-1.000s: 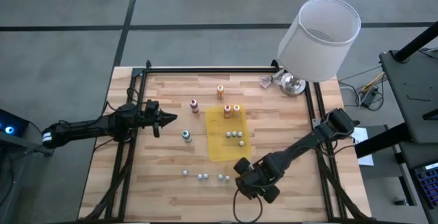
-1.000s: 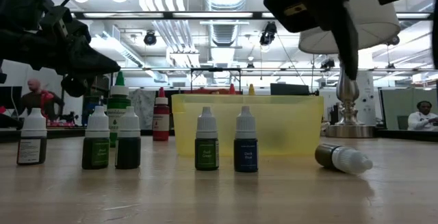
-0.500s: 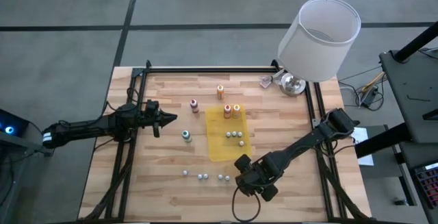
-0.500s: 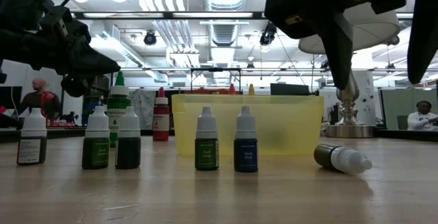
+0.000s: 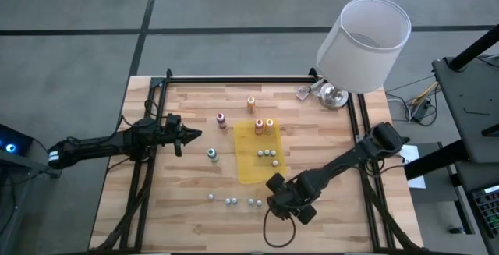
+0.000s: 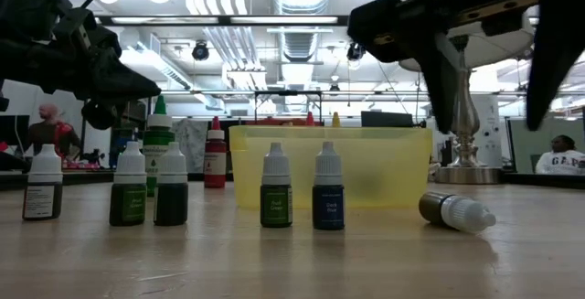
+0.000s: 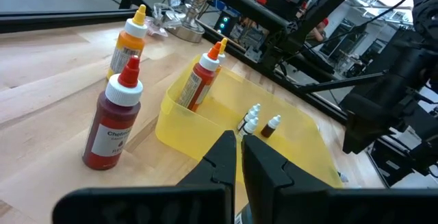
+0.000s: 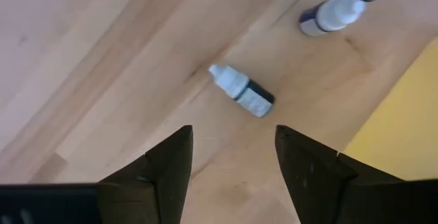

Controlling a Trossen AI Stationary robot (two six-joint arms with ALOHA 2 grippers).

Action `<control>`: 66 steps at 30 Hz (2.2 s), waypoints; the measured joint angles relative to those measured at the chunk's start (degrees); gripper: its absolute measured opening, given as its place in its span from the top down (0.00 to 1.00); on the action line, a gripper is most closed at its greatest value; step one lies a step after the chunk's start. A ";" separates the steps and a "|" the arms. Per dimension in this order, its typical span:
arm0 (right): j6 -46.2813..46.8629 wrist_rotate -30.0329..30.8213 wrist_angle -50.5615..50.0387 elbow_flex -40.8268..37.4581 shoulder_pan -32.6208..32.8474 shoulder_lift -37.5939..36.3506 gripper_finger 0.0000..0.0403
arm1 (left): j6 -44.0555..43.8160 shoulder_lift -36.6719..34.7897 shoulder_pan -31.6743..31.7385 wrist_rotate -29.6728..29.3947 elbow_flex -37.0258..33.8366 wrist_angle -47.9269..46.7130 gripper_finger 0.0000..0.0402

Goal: Pick & Place food coloring
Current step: Put the right small blue food coloring bottle into the bin

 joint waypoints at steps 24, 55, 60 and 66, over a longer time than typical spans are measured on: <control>10.49 -0.17 4.55 2.38 -2.90 -0.11 0.50 | 0.00 0.00 0.01 0.00 0.00 0.00 1.00; 27.30 -0.12 4.55 12.59 -2.94 7.28 0.50 | -0.01 0.20 0.00 0.00 0.00 0.00 1.00; 30.70 -0.05 4.50 13.01 -3.23 10.09 0.50 | 0.00 0.26 0.01 0.02 0.00 0.02 1.00; 33.01 0.01 4.63 13.94 -3.74 12.01 0.50 | 0.00 0.28 -0.01 0.02 0.00 0.02 1.00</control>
